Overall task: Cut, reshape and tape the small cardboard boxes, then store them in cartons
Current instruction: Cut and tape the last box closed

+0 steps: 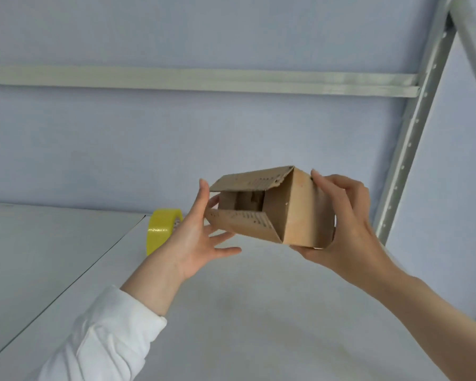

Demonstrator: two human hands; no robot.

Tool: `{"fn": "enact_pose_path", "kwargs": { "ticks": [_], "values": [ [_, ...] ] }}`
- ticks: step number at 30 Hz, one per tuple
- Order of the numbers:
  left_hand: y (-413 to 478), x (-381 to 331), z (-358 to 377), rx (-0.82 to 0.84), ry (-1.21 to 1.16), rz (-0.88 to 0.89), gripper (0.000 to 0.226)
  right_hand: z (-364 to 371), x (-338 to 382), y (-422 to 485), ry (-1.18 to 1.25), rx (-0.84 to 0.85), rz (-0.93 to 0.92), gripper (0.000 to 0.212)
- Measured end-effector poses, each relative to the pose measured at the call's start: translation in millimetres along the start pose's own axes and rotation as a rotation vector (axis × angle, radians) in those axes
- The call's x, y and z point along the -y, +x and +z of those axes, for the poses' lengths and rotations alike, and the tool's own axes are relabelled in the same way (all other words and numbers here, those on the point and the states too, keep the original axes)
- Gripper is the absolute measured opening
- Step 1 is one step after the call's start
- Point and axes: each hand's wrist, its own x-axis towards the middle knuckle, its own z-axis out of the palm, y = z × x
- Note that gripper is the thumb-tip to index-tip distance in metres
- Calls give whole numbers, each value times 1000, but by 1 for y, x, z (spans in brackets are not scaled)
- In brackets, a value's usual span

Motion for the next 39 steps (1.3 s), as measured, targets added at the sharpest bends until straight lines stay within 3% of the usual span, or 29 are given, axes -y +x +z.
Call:
{"fn": "enact_pose_path", "kwargs": {
  "ticks": [5,10,13,15,17,19,22,23,25,27,34,37,39],
  "values": [
    [-15,10,6,108,9,-172,79,7,5,-31,-344,-37,-202,104],
    [-25,23,1,66,-26,-180,31,3,23,-55,-310,3,-318,74],
    [-29,28,-12,89,8,-151,23,-4,38,-56,-26,-63,-51,66],
    [-31,34,-22,83,93,-137,24,-4,41,-49,248,-99,389,60],
    [-31,44,-28,57,131,-118,27,3,36,-49,638,93,868,65],
    [-31,57,-29,37,125,-129,31,13,28,-56,905,308,1064,76],
    [-24,78,-27,-45,199,-170,46,31,27,-75,1022,377,1175,87],
    [-22,85,-26,-88,247,-173,47,37,29,-80,1035,376,1194,80],
    [-18,95,-25,-148,329,-164,45,45,32,-85,1053,349,1208,46],
    [-14,102,-22,-181,374,-140,41,53,37,-82,1055,315,1242,34],
    [-1,85,-16,-160,416,-67,36,69,40,-64,927,244,1330,36],
    [2,82,-23,-120,637,5,41,65,36,-60,847,313,1322,37],
    [0,72,-27,-166,827,169,46,53,33,-54,732,369,1322,49]
  ]
}}
